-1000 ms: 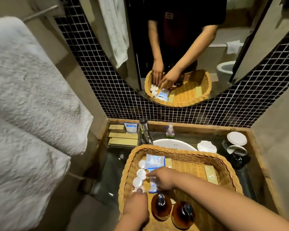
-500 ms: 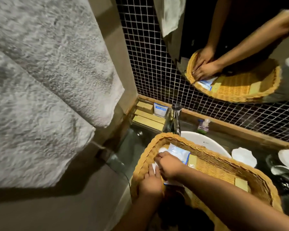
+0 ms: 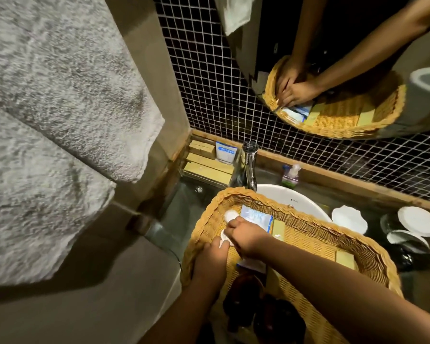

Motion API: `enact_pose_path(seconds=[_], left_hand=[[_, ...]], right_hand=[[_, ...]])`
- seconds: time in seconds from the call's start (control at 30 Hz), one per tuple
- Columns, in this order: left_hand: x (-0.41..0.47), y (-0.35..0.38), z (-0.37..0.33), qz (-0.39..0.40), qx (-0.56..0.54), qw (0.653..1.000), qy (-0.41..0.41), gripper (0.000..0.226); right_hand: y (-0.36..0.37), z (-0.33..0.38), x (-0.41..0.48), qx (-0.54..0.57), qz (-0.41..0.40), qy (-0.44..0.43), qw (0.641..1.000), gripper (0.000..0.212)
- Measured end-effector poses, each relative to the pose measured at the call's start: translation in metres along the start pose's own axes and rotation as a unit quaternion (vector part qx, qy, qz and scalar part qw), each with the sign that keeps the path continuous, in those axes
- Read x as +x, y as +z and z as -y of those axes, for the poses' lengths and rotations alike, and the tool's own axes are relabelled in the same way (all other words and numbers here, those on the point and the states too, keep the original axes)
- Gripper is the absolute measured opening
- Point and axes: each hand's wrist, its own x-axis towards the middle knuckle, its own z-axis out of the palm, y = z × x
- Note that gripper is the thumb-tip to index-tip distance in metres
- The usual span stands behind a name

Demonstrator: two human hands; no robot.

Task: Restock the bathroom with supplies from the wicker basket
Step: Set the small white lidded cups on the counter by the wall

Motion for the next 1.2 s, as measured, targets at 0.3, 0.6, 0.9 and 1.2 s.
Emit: enact_pose_path(seconds=[0.3, 0.6, 0.9, 1.2], left_hand=[[0.005, 0.0, 0.0, -0.019, -0.014, 0.999, 0.026, 0.035], [0.003, -0.036, -0.008, -0.095, 0.008, 0.991, 0.097, 0.045], [0.037, -0.092, -0.044, -0.061, -0.094, 0.976, 0.187, 0.036], [0.076, -0.12, -0.136, -0.133, -0.08, 0.942, 0.298, 0.037]], right_hand=[[0.014, -0.008, -0.027, 0.051, -0.078, -0.044, 0.995, 0.045], [0.013, -0.016, -0.062, 0.242, -0.19, 0.05, 0.95, 0.052], [-0.022, -0.036, -0.12, 0.287, -0.304, 0.163, 0.894, 0.057], [-0.031, -0.064, -0.19, 0.309, -0.416, 0.276, 0.81, 0.077]])
